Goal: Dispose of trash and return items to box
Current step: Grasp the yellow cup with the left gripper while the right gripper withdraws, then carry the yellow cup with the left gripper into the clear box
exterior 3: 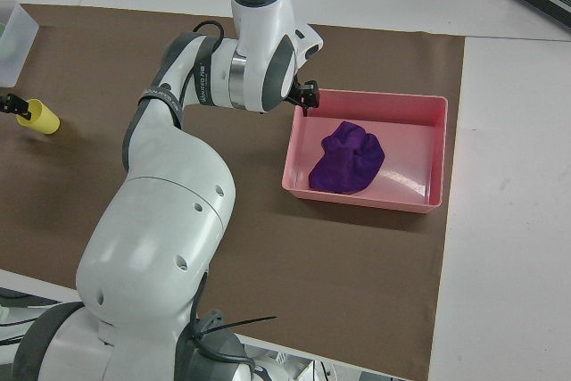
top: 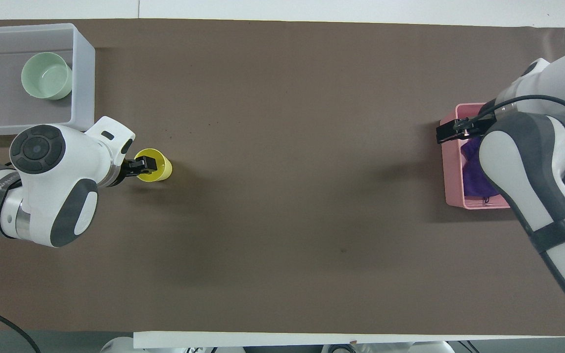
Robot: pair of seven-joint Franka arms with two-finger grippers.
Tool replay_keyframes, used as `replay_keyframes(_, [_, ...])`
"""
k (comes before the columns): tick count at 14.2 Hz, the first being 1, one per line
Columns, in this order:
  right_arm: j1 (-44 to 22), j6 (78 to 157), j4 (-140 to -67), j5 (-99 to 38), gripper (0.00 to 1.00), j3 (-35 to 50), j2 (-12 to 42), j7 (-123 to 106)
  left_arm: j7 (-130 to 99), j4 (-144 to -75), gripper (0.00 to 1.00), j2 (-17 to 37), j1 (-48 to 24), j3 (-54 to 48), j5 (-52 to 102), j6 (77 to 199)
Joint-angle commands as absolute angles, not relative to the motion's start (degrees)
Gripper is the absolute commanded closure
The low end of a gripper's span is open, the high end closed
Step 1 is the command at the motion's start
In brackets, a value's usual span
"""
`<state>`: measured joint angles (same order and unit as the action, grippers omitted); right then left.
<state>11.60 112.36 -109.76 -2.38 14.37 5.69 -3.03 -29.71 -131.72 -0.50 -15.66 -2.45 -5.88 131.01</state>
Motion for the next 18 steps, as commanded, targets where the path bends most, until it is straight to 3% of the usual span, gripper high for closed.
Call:
replay_keyframes(1, [10.4, 106.7, -105.6, -1.5, 0.01, 14.5, 6.2, -2.3, -33.2, -133.8, 0.9, -1.9, -17.1, -1.6, -6.4, 133.7])
replay_keyframes(3, [10.5, 97.9, -99.4, 3.0, 0.01, 14.7, 6.1, -2.4, -33.4, -133.8, 1.0, -1.2, -17.1, -1.6, -6.4, 136.5])
replay_keyframes(6, [11.2, 88.4, -94.3, 4.1, 0.01, 14.6, 3.7, -2.9, -33.6, -133.0, 1.0, -0.6, -17.1, -1.7, -5.2, 137.4])
replay_keyframes(10, [11.2, 83.8, -94.2, 3.3, 0.01, 14.3, -0.4, -3.2, -33.4, -126.1, 1.0, 2.2, -15.1, -1.5, -2.6, 136.6])
replay_keyframes(13, [12.6, 81.2, -94.4, 2.3, 0.01, 13.8, -2.0, -5.3, -33.4, -115.0, 1.0, 4.9, -10.2, -1.5, -1.8, 131.6])
replay_keyframes(16, [16.4, 80.9, -95.0, -1.0, 0.0, 13.7, -3.3, -5.8, -33.8, -96.9, 1.0, 11.8, -4.7, -1.0, 0.4, 120.4])
replay_keyframes(18, [16.7, 80.8, -95.0, -1.2, 0.0, 13.8, -3.7, -5.7, -33.4, -90.5, 1.0, 15.2, 0.9, -1.0, 0.4, 120.1])
